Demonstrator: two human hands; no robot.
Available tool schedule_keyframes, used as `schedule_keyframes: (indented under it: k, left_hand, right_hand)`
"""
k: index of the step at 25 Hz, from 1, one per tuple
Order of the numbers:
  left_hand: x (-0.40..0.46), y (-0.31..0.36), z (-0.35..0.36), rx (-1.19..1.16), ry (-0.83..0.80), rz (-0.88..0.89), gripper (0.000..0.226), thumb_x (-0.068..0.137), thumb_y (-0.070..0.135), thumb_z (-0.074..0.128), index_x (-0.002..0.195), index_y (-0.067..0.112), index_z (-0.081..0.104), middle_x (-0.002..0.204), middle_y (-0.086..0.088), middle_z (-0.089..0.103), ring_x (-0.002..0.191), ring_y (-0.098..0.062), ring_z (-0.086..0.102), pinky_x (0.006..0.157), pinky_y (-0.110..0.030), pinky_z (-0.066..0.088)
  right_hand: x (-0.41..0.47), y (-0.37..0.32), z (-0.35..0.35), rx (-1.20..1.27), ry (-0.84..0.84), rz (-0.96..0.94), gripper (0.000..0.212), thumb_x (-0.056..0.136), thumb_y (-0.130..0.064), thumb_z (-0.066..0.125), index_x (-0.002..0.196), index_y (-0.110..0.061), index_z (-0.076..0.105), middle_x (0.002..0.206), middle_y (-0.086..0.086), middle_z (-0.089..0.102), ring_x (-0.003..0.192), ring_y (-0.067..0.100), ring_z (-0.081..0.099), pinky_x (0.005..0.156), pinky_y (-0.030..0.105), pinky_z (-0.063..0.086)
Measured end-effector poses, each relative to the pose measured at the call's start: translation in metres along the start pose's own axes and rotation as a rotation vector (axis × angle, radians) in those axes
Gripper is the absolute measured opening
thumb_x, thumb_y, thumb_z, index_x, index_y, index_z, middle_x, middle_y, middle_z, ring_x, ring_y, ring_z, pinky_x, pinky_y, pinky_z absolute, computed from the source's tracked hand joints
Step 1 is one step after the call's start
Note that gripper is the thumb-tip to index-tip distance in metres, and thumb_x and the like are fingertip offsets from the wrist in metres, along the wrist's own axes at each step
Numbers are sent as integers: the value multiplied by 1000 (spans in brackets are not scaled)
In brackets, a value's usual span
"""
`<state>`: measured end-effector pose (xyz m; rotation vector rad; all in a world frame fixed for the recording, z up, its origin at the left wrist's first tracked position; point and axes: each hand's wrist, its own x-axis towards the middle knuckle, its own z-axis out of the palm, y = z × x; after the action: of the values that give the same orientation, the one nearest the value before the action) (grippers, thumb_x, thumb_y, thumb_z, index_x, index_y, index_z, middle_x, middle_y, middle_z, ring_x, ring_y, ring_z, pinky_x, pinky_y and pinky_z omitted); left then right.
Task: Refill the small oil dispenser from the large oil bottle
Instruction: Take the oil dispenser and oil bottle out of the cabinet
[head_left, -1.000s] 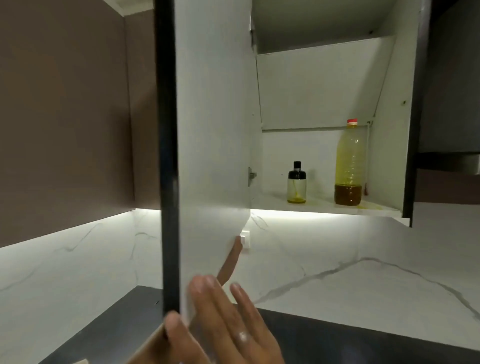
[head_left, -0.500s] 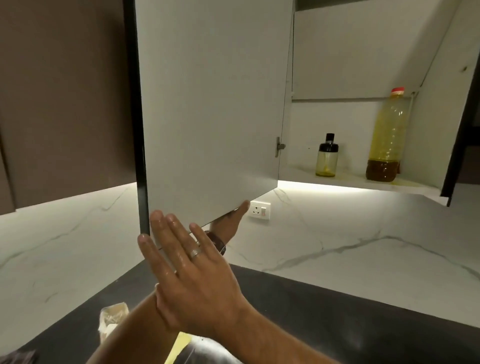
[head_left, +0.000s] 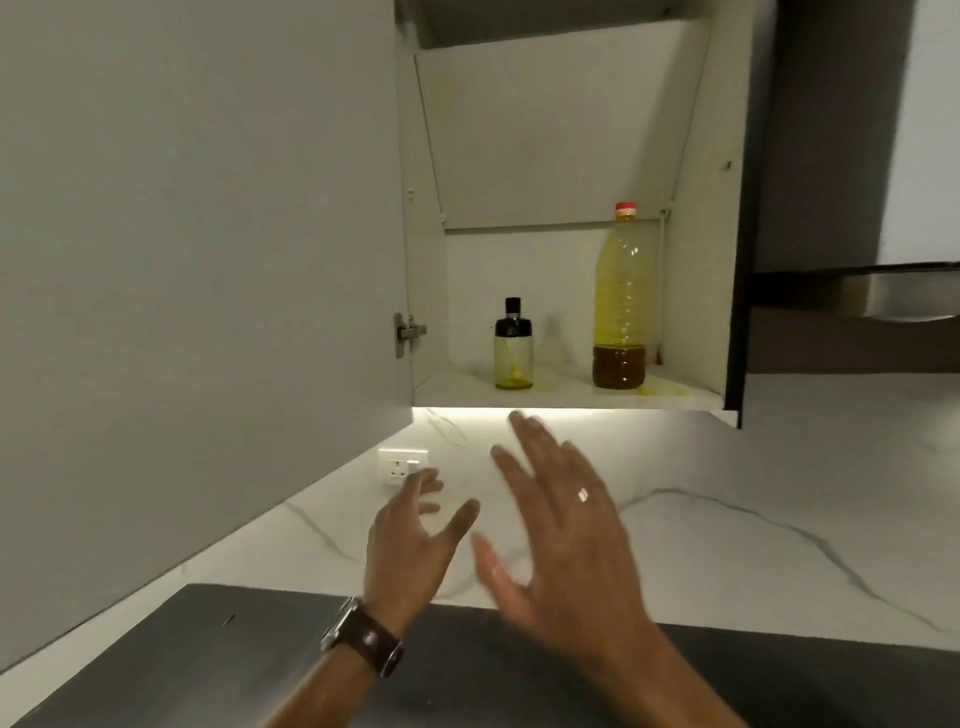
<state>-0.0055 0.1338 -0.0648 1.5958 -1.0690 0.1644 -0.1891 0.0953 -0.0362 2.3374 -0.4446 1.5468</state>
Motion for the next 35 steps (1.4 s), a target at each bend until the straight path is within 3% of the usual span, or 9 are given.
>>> schedule_keyframes:
  k: [4,7,12,14,17,23,27,32,35]
  left_hand:
    - [43,40,67,5,54,122,84,77,74,65,144,27,48,143,8,59,125,-13,58,99,-42,55]
    - [92,67,102,-21,126,151,91,81,58,78,151,16,40,154,-2,47,139,-23,47,112,-38,40]
    - [177,87,125,29,132,-32,111,77,50,86,158,5,24,163,-14,31,148,-33,35,117,-44,33]
    - [201,80,125,-19,66,-139,107,74,50,88,153,6,31,154,-15,44,139,-32,46,106,-40,44]
    - [218,68,125,-89,5,-208,68,74,46,89,120,11,53,116,-6,67,102,-24,65,70,-28,47]
    - [220,62,117,-96,16,-164,46,64,40,92,92,13,68,84,3,71,81,-19,69,62,-28,49]
    - [199,70,105,-97,51,-110,45,56,45,89,85,17,70,82,4,74,80,-18,72,73,-36,60]
    - [134,69,78,-246,63,75,48,55,47,89,95,24,74,85,12,75,78,-9,71,75,-33,60]
    - [81,57,67,-310,44,102,53,55,47,90,100,25,74,89,11,76,78,-7,71,72,-25,59]
  right_hand:
    - [24,109,13,8,36,274,81,91,-63,58,157,-25,32,170,2,29,153,28,38,115,58,44]
    - [54,166,27,69,-36,480,95,89,-60,70,163,-24,22,172,1,24,154,25,34,117,50,42]
    - [116,236,53,260,-13,774,111,71,-59,87,155,-15,28,153,7,44,139,29,48,111,47,48]
    - [130,253,67,317,33,868,117,59,-64,90,149,-13,33,144,8,52,131,30,55,106,50,52]
    - [143,267,84,414,31,956,119,53,-62,91,144,-14,33,135,6,59,121,32,61,100,50,54]
    - [149,266,90,400,8,1011,92,59,-47,95,133,-16,50,119,0,64,112,29,66,95,47,57]
    - [142,247,70,414,40,1001,78,55,-45,94,122,-22,60,110,-7,65,106,24,67,94,46,58]
    - [94,205,18,583,96,943,87,46,-46,94,125,-27,63,112,-9,73,101,16,73,83,39,63]
    - [43,176,-2,643,11,941,86,45,-44,97,124,-28,65,113,-5,75,102,19,74,87,46,63]
